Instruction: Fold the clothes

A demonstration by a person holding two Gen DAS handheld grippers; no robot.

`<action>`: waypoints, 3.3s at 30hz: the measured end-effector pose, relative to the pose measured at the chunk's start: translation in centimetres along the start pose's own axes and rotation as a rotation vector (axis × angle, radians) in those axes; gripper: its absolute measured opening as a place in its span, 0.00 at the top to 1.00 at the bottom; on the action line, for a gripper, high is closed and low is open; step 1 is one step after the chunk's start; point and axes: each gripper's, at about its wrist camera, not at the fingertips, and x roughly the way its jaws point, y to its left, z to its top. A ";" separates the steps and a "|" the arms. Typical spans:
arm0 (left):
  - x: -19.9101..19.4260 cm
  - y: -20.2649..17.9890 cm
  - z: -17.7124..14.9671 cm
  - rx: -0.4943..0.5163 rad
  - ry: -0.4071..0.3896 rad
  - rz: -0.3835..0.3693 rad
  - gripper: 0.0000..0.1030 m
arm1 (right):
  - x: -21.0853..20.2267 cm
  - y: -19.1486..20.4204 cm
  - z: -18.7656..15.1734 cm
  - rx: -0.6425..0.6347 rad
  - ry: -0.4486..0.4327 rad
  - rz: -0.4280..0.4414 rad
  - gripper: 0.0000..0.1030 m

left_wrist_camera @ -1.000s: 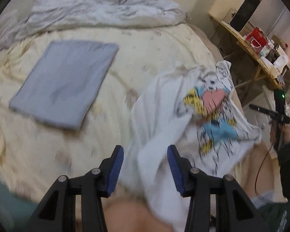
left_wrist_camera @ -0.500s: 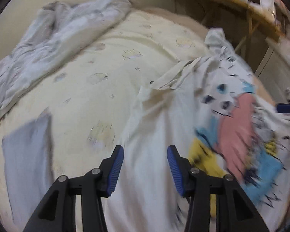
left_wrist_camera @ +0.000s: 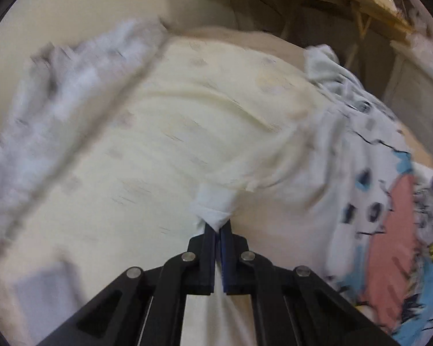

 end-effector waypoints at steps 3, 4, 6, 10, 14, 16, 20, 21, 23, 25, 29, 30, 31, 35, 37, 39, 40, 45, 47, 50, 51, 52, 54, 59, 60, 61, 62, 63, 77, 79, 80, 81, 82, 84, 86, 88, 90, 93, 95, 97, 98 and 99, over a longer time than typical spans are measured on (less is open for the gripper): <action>-0.9 2.5 2.3 0.070 -0.028 0.168 0.98 | 0.1 -0.4 -0.4 0.016 0.015 0.009 0.05; -0.7 4.0 3.5 0.077 -0.034 0.213 0.98 | 0.2 -0.4 -0.5 0.017 0.023 0.004 0.05; -0.1 6.2 5.4 0.102 -0.043 0.293 0.98 | 0.5 -0.6 -0.4 0.026 0.029 0.005 0.05; 2.3 10.3 9.4 0.141 -0.041 0.462 0.98 | 0.9 -0.8 -0.2 0.034 0.038 0.000 0.05; 6.0 12.7 11.3 0.165 -0.008 0.568 0.97 | 1.3 -1.0 -0.3 0.046 0.053 0.006 0.05; 8.3 13.0 11.3 0.159 0.026 0.596 0.97 | 1.5 -0.9 -0.4 0.044 0.062 0.002 0.05; 13.0 13.2 9.3 0.028 0.169 0.578 0.91 | 1.9 -0.4 -0.6 0.028 0.073 -0.009 0.05; 13.5 13.2 8.6 -0.014 0.200 0.549 0.88 | 1.9 -0.3 -0.7 0.027 0.076 -0.009 0.05; 12.9 13.0 7.3 -0.082 0.200 0.472 0.65 | 2.2 0.2 -0.9 0.021 0.082 -0.011 0.05; 10.9 12.9 6.4 -0.145 0.152 0.409 0.37 | 2.3 0.8 -0.8 0.012 0.082 -0.015 0.05; 4.1 13.7 3.3 -0.372 0.057 0.257 0.30 | 2.3 1.8 -0.6 -0.022 0.070 -0.019 0.05; 2.1 13.5 1.6 -0.450 0.054 0.202 0.30 | 2.1 1.8 -0.1 -0.034 0.061 -0.021 0.05; 0.2 13.1 0.1 -0.519 0.054 0.152 0.30 | 1.7 1.9 -0.1 -0.047 0.048 -0.027 0.05; -6.0 8.5 -7.2 -0.623 0.086 0.028 0.30 | -0.2 2.3 -0.2 -0.079 -0.024 -0.056 0.05; -9.3 5.0 -11.6 -0.657 0.088 -0.014 0.30 | -0.8 2.3 -0.5 -0.079 -0.054 -0.051 0.05; -11.7 2.1 -16.0 -0.702 0.115 -0.037 0.30 | -1.3 2.5 -0.9 -0.077 -0.074 -0.058 0.05; -12.6 0.8 -18.1 -0.728 0.138 -0.048 0.30 | -1.5 2.6 -1.4 -0.072 -0.075 -0.056 0.05; -14.2 -3.9 -27.0 -0.919 0.239 -0.084 0.30 | -3.2 3.1 -4.6 -0.060 -0.043 -0.010 0.05; -13.2 -4.2 -29.0 -1.023 0.232 -0.108 0.30 | -4.1 3.9 -5.5 -0.095 -0.038 -0.026 0.05; -11.4 -2.9 -30.7 -1.174 0.165 -0.095 0.30 | -5.6 5.3 -7.0 -0.165 -0.046 -0.063 0.05; -10.9 -2.5 -31.2 -1.222 0.134 -0.093 0.30 | -6.2 5.3 -7.6 -0.164 -0.050 -0.066 0.05; -10.7 -1.9 -31.3 -1.253 0.068 -0.098 0.30 | -6.8 5.3 -8.3 -0.163 -0.053 -0.069 0.05; -10.7 -1.4 -30.8 -1.243 -0.012 -0.116 0.55 | -8.1 4.9 -9.3 -0.137 -0.070 -0.085 0.05; -14.6 -1.2 -29.0 -1.115 -0.103 -0.081 0.93 | -12.7 5.2 -9.2 -0.139 -0.205 -0.205 0.05; -16.5 -1.0 -28.8 -1.100 -0.143 -0.081 0.93 | -13.6 5.0 -9.0 -0.139 -0.218 -0.265 0.05; -18.8 -0.7 -28.5 -1.078 -0.189 -0.088 0.93 | -14.5 4.8 -8.8 -0.137 -0.228 -0.323 0.05; -20.8 -0.6 -28.1 -1.047 -0.226 -0.086 0.93 | -15.0 4.4 -8.6 -0.125 -0.222 -0.357 0.05; -22.7 -0.5 -27.8 -1.017 -0.258 -0.084 0.93 | -15.8 3.6 -8.3 -0.099 -0.208 -0.400 0.05; -22.4 -2.4 -31.1 -1.053 -0.122 -0.058 0.93 | -13.6 -6.1 -8.8 0.172 0.072 -0.469 0.58; -22.2 -2.7 -31.1 -1.043 -0.107 -0.049 0.93 | -12.9 -5.9 -8.4 0.138 0.058 -0.456 0.92; -22.4 -2.7 -31.0 -1.037 -0.102 -0.039 0.93 | -13.2 -5.3 -8.1 0.108 0.031 -0.459 0.97; -22.5 -2.6 -30.9 -1.034 -0.099 -0.031 0.93 | -13.8 -4.4 -7.8 0.080 -0.008 -0.462 0.97; -22.8 -2.4 -30.7 -1.031 -0.099 -0.028 0.93 | -14.7 -3.4 -7.6 0.075 -0.040 -0.438 0.97; -23.6 -2.1 -30.4 -1.006 -0.099 -0.014 0.93 | -16.6 -1.2 -7.3 0.054 -0.098 -0.388 0.97; -24.7 -1.9 -30.1 -0.990 -0.108 -0.018 0.93 | -18.9 1.2 -7.2 0.023 -0.138 -0.326 0.97; -25.8 -1.7 -29.8 -0.973 -0.117 -0.022 0.93 | -21.1 3.3 -7.3 -0.012 -0.170 -0.277 0.97; -27.0 -1.5 -29.5 -0.957 -0.129 -0.027 0.93 | -22.8 5.3 -7.1 -0.037 -0.180 -0.237 0.97; -30.5 -1.6 -29.3 -0.939 -0.186 -0.040 0.93 | -24.8 7.7 -7.4 -0.065 -0.167 -0.193 0.97; -33.2 -1.3 -29.7 -0.918 -0.212 0.001 0.93 | -25.4 8.7 -7.9 -0.081 -0.151 -0.182 0.97; -33.4 -0.8 -31.1 -0.923 -0.127 0.027 0.93 | -25.1 8.3 -8.9 -0.066 -0.105 -0.218 0.97; -33.0 -0.6 -32.0 -0.926 -0.071 0.025 0.93 | -24.5 7.4 -9.7 -0.063 -0.061 -0.262 0.97; -32.5 -0.4 -32.9 -0.925 -0.015 0.028 0.93 | -23.5 6.3 -10.4 -0.033 -0.015 -0.271 0.97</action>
